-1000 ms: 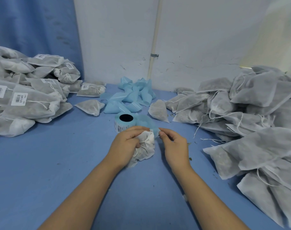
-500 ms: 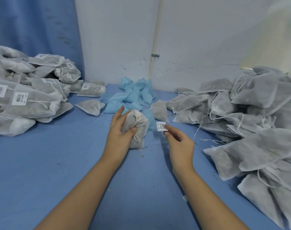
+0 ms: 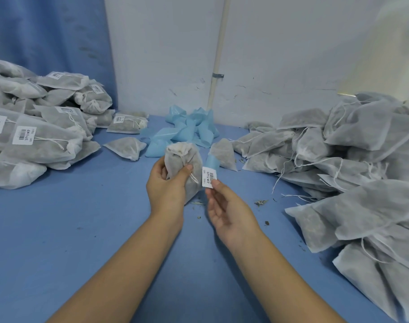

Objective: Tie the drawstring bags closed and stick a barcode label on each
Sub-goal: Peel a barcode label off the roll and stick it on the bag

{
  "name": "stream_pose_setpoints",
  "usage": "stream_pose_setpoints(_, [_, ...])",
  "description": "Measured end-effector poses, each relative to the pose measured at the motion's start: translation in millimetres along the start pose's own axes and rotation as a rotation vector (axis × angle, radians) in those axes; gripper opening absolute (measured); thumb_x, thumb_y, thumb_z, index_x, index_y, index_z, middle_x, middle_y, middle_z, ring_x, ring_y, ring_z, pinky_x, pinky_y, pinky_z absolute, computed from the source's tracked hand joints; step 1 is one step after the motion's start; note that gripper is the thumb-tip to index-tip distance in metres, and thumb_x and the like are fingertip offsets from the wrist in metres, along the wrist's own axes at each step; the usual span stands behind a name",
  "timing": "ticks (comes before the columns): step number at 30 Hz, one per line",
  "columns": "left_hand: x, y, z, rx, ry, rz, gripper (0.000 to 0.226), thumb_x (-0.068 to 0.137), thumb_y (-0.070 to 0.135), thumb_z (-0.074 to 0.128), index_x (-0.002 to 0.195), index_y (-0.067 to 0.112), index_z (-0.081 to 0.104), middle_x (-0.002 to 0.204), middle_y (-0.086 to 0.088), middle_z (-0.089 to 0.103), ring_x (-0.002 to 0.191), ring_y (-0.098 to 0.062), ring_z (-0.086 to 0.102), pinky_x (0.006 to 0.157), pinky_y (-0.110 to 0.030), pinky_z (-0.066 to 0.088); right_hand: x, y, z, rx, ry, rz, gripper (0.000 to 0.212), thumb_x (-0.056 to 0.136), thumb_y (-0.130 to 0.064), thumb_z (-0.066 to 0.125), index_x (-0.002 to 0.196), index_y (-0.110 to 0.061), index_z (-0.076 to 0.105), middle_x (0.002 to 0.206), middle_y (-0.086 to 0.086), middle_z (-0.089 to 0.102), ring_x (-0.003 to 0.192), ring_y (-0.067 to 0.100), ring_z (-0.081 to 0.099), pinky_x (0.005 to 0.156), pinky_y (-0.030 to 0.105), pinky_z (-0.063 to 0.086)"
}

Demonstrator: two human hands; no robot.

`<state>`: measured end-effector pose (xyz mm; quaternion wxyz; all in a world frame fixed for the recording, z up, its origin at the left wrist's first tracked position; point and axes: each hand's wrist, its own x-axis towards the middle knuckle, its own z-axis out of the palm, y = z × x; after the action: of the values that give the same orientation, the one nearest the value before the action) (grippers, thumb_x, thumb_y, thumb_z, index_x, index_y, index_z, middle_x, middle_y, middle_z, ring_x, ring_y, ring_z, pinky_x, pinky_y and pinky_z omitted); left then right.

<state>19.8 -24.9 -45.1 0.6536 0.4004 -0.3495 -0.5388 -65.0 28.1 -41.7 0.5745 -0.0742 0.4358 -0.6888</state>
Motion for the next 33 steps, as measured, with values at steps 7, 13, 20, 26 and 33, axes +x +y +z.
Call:
stream_pose_setpoints(7, [-3.2, 4.6, 1.5, -0.004, 0.027, 0.032, 0.036, 0.081, 0.000, 0.070, 0.113, 0.011, 0.058, 0.116, -0.005, 0.065, 0.106, -0.017, 0.063, 0.096, -0.034, 0.050, -8.8, 9.7, 6.9, 0.055, -0.070, 0.091, 0.001, 0.083, -0.009, 0.069, 0.083, -0.009, 0.069, 0.074, 0.002, 0.074, 0.062, 0.008, 0.070, 0.051, 0.016, 0.053])
stream_pose_setpoints(13, [-2.9, 4.4, 1.8, -0.061, 0.013, 0.036, 0.032, 0.080, -0.001, 0.070, 0.108, 0.011, 0.060, 0.112, -0.005, 0.068, 0.094, -0.013, 0.067, 0.074, -0.019, 0.055, -9.2, 15.3, 7.6, -0.054, -0.070, 0.089, 0.006, 0.084, -0.008, 0.070, 0.089, -0.008, 0.068, 0.077, 0.003, 0.075, 0.062, 0.007, 0.070, 0.050, 0.015, 0.051])
stream_pose_setpoints(20, [-1.2, 5.1, 2.9, -0.110, -0.023, 0.001, 0.027, 0.079, 0.002, 0.072, 0.101, 0.014, 0.063, 0.103, -0.001, 0.070, 0.086, -0.011, 0.067, 0.067, -0.017, 0.055, -7.5, 14.1, 5.0, -0.060, -0.047, 0.041, 0.006, 0.085, -0.008, 0.069, 0.091, -0.007, 0.069, 0.078, 0.003, 0.075, 0.064, 0.007, 0.071, 0.054, 0.015, 0.053])
stream_pose_setpoints(26, [-1.3, 5.8, 4.3, -0.138, -0.048, -0.022, 0.020, 0.080, 0.006, 0.072, 0.096, 0.015, 0.065, 0.093, 0.000, 0.071, 0.077, -0.008, 0.067, 0.064, -0.019, 0.054, -6.2, 15.3, 3.4, -0.106, -0.053, 0.004, 0.007, 0.085, -0.012, 0.069, 0.092, -0.009, 0.069, 0.080, 0.001, 0.075, 0.068, 0.007, 0.071, 0.061, 0.016, 0.054])
stream_pose_setpoints(33, [-1.2, 8.2, 2.8, -0.052, -0.102, 0.031, 0.015, 0.079, 0.014, 0.075, 0.088, 0.023, 0.067, 0.082, 0.008, 0.073, 0.076, -0.007, 0.069, 0.065, -0.020, 0.054, -2.1, 12.6, 2.4, -0.320, -0.034, -0.067, 0.016, 0.081, -0.027, 0.075, 0.080, -0.012, 0.068, 0.066, -0.004, 0.066, 0.061, 0.008, 0.059, 0.057, 0.020, 0.055])
